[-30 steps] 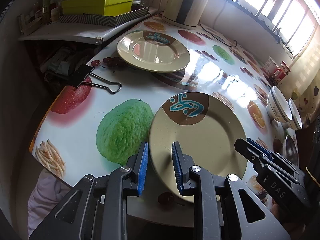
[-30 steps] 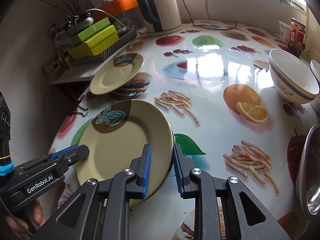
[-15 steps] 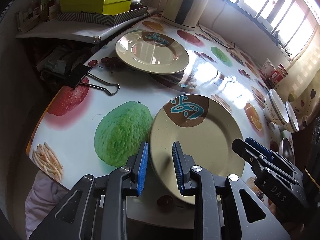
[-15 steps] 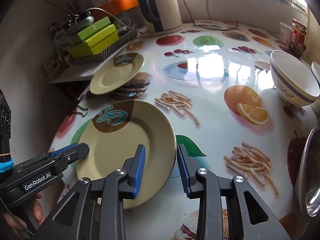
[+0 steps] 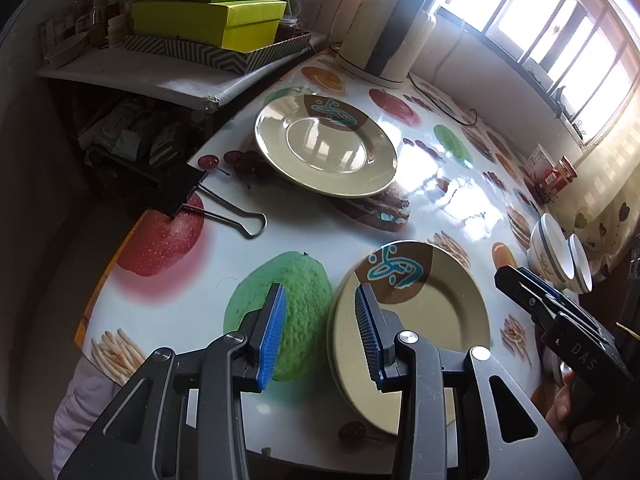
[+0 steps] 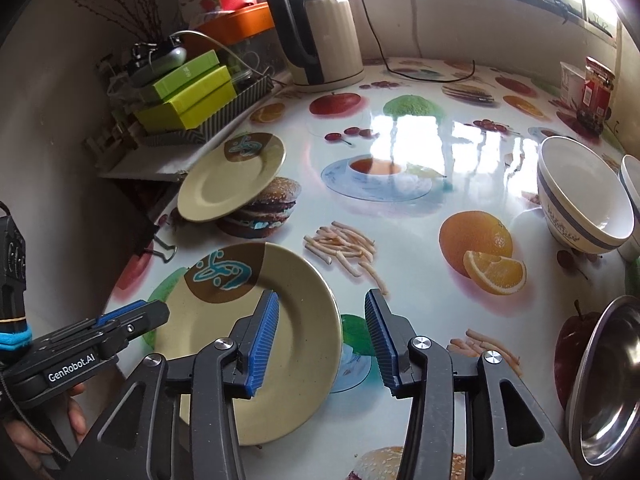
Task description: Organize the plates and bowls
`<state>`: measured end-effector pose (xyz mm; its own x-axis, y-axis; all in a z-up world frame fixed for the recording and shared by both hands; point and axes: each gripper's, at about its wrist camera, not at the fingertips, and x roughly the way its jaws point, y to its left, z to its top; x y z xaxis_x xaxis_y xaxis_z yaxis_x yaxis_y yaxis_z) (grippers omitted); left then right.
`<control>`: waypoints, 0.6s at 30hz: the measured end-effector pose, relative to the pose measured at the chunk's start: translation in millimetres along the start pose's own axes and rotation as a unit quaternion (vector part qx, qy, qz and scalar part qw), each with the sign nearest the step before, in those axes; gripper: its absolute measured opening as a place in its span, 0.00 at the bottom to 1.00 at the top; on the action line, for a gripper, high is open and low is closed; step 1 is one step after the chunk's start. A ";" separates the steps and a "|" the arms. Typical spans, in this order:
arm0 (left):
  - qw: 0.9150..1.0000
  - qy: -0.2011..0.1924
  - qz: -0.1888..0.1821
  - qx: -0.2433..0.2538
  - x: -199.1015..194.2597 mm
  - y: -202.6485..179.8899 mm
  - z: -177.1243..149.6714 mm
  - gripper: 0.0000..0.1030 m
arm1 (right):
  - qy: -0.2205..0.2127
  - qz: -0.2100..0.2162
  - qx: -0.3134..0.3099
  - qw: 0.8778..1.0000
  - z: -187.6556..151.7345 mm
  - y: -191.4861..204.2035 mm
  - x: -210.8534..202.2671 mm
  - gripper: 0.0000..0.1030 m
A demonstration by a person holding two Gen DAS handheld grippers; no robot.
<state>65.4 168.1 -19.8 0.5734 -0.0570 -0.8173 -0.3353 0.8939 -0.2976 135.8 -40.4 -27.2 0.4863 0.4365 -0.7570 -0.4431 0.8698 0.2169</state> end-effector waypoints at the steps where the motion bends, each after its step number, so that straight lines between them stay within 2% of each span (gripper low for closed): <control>1: 1.000 -0.002 0.000 -0.002 -0.8 2.5 4.4 0.36 | -0.004 -0.001 -0.002 1.000 4.5 0.7 -0.7 0.44; 10: 1.000 -0.020 0.010 -0.012 -0.8 27.2 47.4 0.36 | -0.014 0.013 -0.018 1.000 49.1 9.4 5.1 0.44; 15: 0.999 -0.032 0.002 -0.014 2.5 39.3 72.4 0.36 | -0.014 0.034 -0.023 0.999 79.3 17.0 17.6 0.44; 18: 1.000 -0.025 -0.002 -0.014 10.4 45.9 86.9 0.36 | -0.007 0.053 -0.025 0.998 95.9 18.9 31.5 0.44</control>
<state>120.9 247.2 0.9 0.6110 -0.0376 -0.7907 -0.3530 0.8811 -0.3147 214.9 11.9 12.2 0.4443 0.5288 -0.7232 -0.5289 0.8064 0.2647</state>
